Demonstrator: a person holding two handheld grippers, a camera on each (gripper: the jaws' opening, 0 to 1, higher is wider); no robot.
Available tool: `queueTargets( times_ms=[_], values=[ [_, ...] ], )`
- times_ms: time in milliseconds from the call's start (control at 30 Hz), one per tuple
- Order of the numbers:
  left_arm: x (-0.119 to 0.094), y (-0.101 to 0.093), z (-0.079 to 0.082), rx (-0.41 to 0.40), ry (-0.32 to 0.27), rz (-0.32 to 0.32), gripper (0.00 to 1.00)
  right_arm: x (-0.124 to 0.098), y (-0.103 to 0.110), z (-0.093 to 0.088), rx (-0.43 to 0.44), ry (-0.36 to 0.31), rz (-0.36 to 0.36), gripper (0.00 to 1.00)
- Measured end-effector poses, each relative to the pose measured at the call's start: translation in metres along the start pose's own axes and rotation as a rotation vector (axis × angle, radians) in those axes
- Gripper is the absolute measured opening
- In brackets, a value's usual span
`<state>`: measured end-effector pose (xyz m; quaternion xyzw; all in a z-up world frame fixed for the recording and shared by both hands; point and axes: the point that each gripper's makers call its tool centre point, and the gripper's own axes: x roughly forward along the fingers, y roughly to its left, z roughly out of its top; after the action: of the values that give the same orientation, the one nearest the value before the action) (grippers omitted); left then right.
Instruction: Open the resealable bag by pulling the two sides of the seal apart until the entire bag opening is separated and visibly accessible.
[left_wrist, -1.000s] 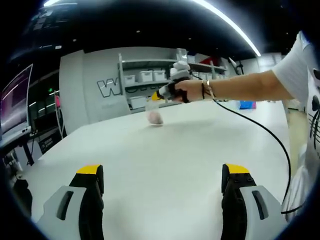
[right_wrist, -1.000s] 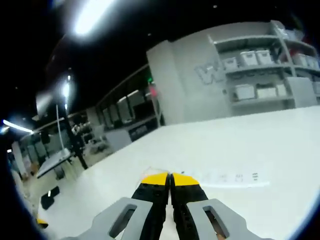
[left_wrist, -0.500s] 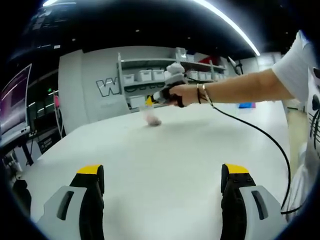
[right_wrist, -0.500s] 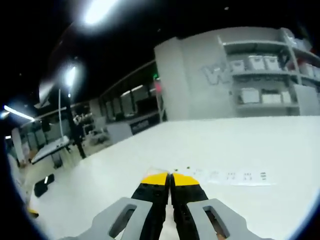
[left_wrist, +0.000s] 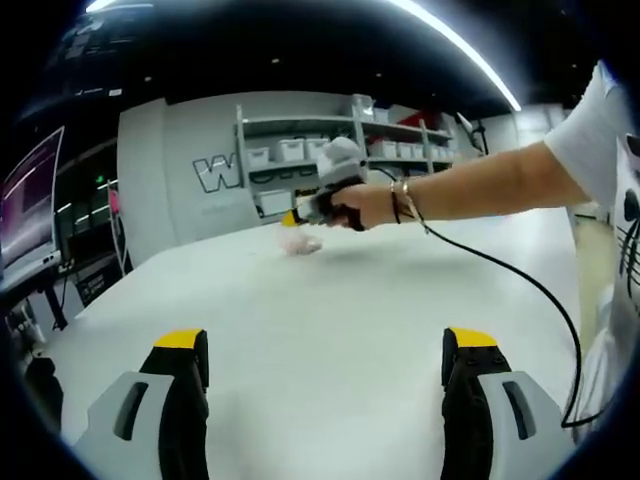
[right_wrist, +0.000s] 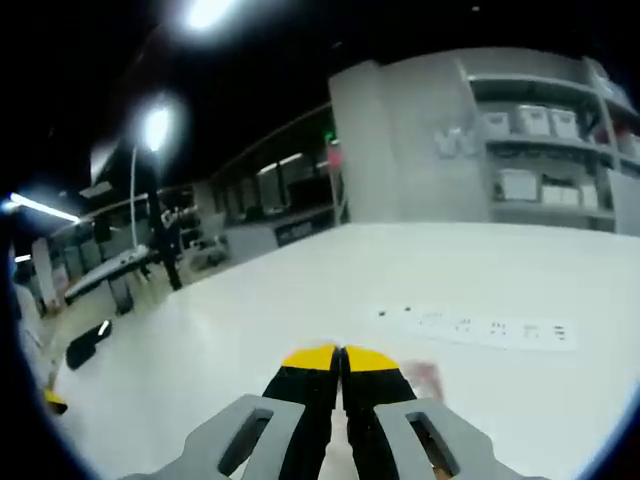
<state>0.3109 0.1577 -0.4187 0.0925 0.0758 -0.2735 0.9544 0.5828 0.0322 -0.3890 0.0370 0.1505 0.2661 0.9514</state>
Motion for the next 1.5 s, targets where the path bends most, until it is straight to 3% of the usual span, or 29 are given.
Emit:
queueTargets(
  times_ms=[467,733,1500],
  values=[
    [-0.002,0.002,-0.001,0.000,0.002,0.003,0.95,0.004,0.018,-0.022,-0.121,0.038,0.019,0.00],
    [-0.003,0.002,-0.003,0.001,0.003,0.003,0.95,0.008,0.022,-0.023,-0.194,0.044,0.036,0.04],
    [-0.011,0.004,-0.006,0.011,0.007,0.015,0.95,0.012,0.015,-0.024,-0.231,0.044,0.006,0.19]
  ],
)
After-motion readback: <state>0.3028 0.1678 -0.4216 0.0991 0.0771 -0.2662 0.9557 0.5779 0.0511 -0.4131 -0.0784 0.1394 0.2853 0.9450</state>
